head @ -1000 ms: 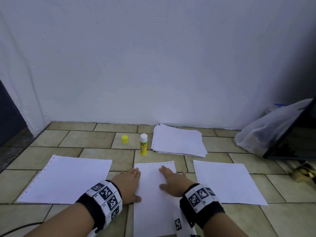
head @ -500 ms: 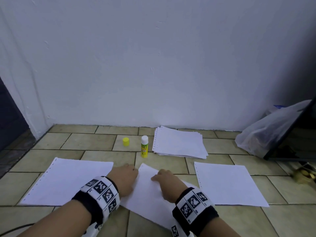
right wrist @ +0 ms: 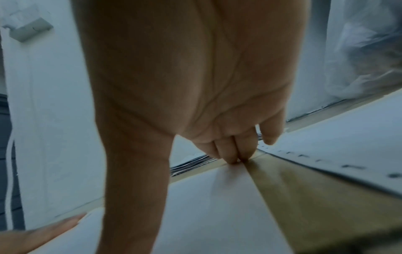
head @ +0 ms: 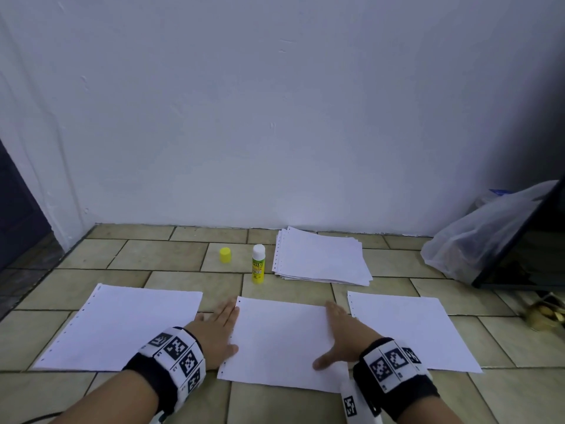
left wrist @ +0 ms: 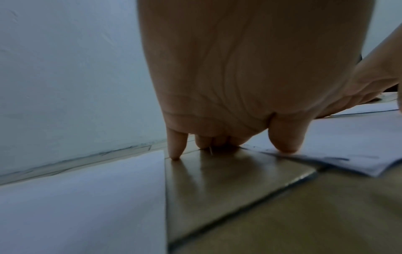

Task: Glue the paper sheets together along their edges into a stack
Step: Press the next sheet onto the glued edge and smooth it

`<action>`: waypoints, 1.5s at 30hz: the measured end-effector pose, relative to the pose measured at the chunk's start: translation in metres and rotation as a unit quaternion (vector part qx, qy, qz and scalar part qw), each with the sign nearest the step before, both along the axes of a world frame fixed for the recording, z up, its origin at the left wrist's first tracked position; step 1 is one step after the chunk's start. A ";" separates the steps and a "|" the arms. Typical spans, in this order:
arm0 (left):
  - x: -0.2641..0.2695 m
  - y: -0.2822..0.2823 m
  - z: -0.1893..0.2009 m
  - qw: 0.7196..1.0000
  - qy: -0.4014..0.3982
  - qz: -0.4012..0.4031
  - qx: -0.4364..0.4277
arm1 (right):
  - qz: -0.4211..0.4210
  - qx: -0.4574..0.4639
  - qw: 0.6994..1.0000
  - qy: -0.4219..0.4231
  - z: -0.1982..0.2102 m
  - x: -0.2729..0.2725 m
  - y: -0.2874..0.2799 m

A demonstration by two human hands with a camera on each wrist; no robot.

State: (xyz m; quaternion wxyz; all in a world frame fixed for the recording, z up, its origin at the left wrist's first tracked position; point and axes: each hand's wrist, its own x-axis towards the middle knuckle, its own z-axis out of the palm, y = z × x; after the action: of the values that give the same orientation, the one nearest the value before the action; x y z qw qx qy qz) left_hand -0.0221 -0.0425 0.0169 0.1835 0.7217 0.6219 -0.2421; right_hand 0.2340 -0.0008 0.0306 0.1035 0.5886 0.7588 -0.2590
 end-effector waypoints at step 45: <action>0.011 -0.001 -0.010 0.998 0.012 0.052 0.027 | -0.249 0.142 0.912 0.293 0.046 0.033 0.132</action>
State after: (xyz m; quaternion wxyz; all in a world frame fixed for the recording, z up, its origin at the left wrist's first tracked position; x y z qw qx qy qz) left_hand -0.0107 -0.0435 0.0071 0.1687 0.6900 0.6672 -0.2243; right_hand 0.2674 0.1309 0.0766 -0.2762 0.6646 0.6126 -0.3266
